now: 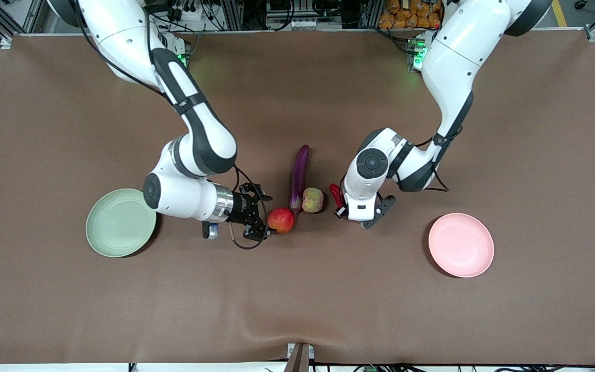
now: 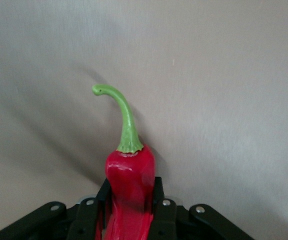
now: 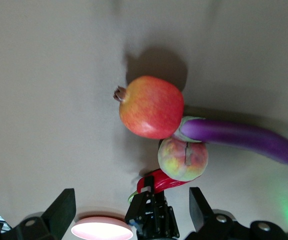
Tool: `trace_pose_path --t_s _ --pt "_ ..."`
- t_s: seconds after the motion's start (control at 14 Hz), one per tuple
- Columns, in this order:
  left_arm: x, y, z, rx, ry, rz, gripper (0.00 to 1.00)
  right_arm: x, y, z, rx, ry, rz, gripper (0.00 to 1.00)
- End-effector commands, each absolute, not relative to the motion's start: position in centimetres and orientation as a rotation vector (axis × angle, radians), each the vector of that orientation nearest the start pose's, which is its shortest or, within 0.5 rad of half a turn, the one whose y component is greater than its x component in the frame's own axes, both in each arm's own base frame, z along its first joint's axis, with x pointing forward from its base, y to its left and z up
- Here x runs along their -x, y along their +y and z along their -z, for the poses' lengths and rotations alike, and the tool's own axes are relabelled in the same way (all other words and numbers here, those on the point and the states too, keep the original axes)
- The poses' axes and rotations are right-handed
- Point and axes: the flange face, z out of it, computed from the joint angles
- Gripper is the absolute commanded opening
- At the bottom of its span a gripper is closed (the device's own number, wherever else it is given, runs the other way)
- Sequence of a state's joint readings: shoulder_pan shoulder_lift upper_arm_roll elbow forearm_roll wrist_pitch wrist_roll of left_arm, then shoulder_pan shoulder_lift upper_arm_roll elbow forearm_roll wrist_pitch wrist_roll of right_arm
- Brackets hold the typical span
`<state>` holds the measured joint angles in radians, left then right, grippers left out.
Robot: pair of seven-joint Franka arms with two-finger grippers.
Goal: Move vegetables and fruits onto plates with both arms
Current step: 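Grasp the chili with the left gripper while the right gripper grasps the peach, then place the chili on the pink plate while the right gripper carries the peach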
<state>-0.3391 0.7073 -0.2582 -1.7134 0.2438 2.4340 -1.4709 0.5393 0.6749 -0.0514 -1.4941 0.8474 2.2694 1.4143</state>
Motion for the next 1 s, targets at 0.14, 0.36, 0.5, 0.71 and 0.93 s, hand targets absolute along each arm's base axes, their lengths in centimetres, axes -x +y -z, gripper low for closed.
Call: trace_pose_path --t_s 0.14,0.36,0.5,0.71,0.93 --pt "-62.5 -26.6 -26.9 2.985 -0.897 0.115 0.0 -60.6 40.8 -26.3 1.969 1.782 -0.59 1.0" --pt "-65.8 -19.1 -28.2 3.005 -0.77 0.119 0.0 -58.3 42.6 -24.8 2.0 1.811 -0.607 1.0" --pt "-67.5 -13.8 -28.2 3.026 -0.675 0.114 0.0 -56.7 44.3 -24.3 2.027 1.824 -0.601 1.0" --pt "-69.4 -8.1 -26.3 3.042 -0.597 0.087 0.0 -56.1 45.2 -22.7 2.021 1.839 -0.549 1.0" --pt "-70.2 -4.8 -24.4 3.055 -0.548 0.071 0.0 -55.3 46.4 -20.1 2.014 1.837 -0.474 1.0"
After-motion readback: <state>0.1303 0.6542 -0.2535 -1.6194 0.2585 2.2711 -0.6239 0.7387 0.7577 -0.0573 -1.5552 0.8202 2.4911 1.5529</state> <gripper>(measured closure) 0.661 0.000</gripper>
